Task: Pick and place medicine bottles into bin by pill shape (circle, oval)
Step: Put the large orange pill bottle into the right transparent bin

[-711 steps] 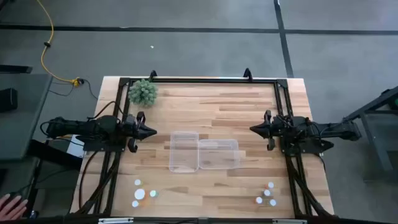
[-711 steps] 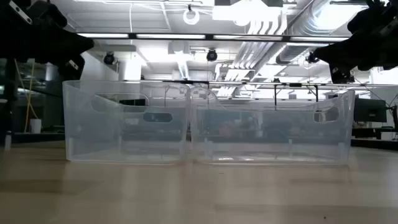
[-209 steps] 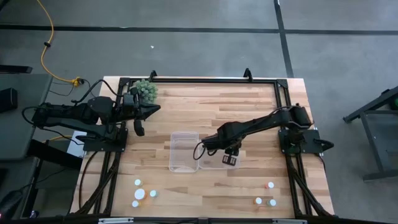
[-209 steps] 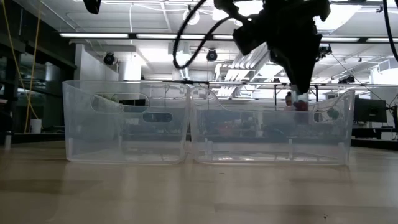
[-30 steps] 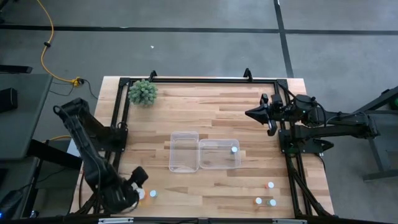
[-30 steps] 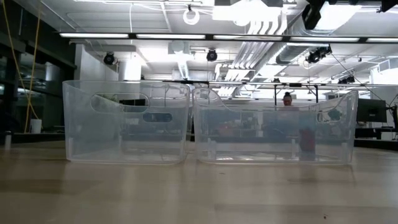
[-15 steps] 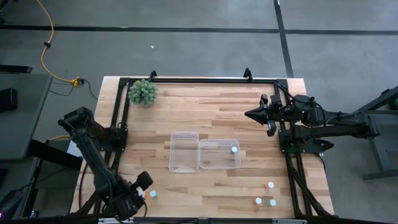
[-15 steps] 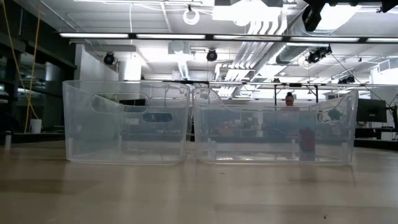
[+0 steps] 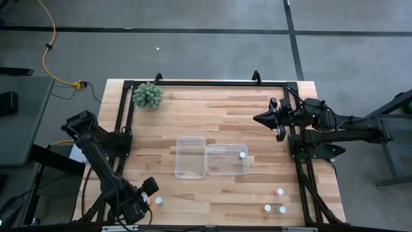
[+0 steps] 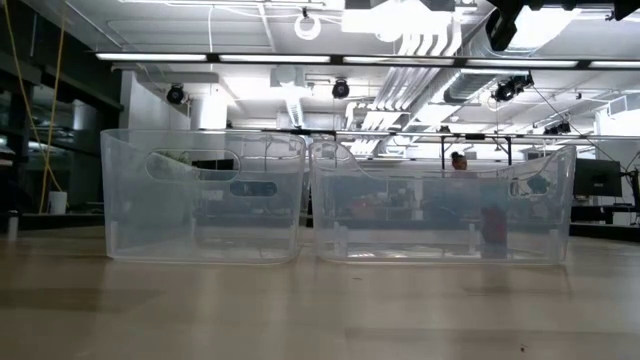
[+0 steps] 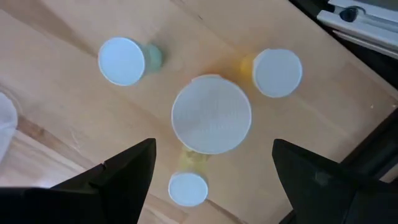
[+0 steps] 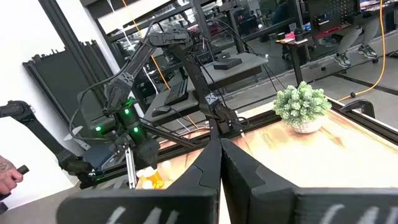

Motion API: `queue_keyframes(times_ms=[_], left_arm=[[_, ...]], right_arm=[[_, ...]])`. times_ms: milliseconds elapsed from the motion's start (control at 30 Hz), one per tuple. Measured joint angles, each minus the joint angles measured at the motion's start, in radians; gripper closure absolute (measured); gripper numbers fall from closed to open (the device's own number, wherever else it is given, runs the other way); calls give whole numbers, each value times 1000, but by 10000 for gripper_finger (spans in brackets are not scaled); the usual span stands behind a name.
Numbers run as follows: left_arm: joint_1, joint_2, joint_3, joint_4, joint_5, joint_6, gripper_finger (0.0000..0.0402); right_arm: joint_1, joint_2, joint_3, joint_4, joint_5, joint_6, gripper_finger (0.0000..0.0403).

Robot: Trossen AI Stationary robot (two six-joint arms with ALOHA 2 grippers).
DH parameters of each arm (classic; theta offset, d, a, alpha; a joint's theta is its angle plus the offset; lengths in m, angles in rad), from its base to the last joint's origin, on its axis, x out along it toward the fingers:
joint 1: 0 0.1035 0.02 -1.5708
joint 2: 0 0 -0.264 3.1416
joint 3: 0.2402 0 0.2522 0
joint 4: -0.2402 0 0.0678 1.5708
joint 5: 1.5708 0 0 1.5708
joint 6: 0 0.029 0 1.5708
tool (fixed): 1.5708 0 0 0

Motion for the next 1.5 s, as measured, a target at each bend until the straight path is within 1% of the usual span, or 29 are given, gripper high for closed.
queue_keyframes(times_ms=[433, 867, 1067, 1300, 1500], left_arm=[[38, 0, -23, 58, 3, 17, 92], [35, 0, -32, 88, 34, 18, 92], [35, 0, -76, 95, 52, 26, 92], [37, 0, -79, 158, 52, 26, 92], [37, 0, -79, 165, 50, 26, 92]], right_arm=[[0, 0, 0, 0, 2, 3, 403], [0, 0, 0, -1, 8, 3, 403], [0, 0, 0, -1, 8, 3, 403], [0, 0, 0, -1, 6, 3, 403], [0, 0, 0, -1, 6, 3, 403]])
